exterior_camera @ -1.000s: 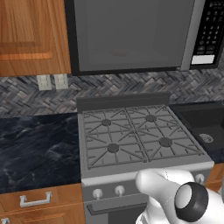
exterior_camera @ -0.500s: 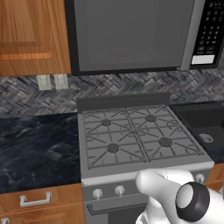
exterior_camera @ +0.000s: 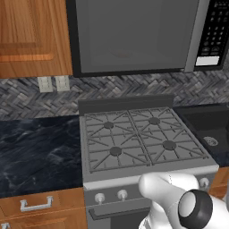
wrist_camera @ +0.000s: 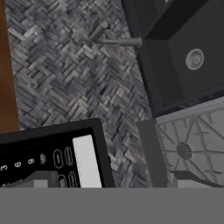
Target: Transport the steak from the fridge to the microwave and turn on the microwave.
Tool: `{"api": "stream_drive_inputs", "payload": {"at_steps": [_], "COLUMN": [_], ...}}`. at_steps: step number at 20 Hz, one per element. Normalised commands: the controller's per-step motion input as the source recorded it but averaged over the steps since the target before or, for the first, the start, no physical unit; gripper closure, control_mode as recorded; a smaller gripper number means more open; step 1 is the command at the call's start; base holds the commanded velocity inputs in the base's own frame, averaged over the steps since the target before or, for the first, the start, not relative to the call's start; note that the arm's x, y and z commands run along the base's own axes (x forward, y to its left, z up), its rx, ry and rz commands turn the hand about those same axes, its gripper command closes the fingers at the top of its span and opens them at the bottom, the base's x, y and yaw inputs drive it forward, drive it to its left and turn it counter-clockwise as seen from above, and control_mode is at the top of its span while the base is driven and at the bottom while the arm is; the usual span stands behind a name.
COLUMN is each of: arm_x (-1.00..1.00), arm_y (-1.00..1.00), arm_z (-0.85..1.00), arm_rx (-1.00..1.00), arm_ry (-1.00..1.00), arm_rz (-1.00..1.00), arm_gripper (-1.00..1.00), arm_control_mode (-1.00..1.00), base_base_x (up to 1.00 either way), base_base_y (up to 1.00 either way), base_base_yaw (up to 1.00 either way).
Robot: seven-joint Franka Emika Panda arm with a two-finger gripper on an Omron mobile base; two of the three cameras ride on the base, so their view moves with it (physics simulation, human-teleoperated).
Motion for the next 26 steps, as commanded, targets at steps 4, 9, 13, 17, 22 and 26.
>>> {"api": "stream_drive_inputs", "payload": {"at_steps": [4, 9, 13, 17, 22, 26], "arm_x": [-0.01, -0.07, -0.01, 0.00, 0.08, 0.17], "arm_y": [0.01, 0.00, 0.00, -0.03, -0.09, -0.05], "arm_z": [0.05, 0.08, 0.09, 0.11, 0.05, 0.09], "arm_rx": [-0.13, -0.12, -0.05, 0.00, 0.00, 0.00], "arm_ry": [-0.01, -0.06, -0.01, 0.00, 0.00, 0.00], "arm_rz": [-0.04, -0.05, -0.05, -0.05, -0.03, 0.00], "arm_gripper": [-1.00, -1.00, -1.00, -1.00, -1.00, -1.00], "arm_control_mode": [-1.00, -1.00, -1.00, -1.00, -1.00, -1.00], "base_base_x": [0.00, 0.00, 0.00, 0.00, 0.00, 0.00], "base_base_y": [0.00, 0.00, 0.00, 0.00, 0.00, 0.00], "base_base_yaw": [0.00, 0.00, 0.00, 0.00, 0.00, 0.00]}}
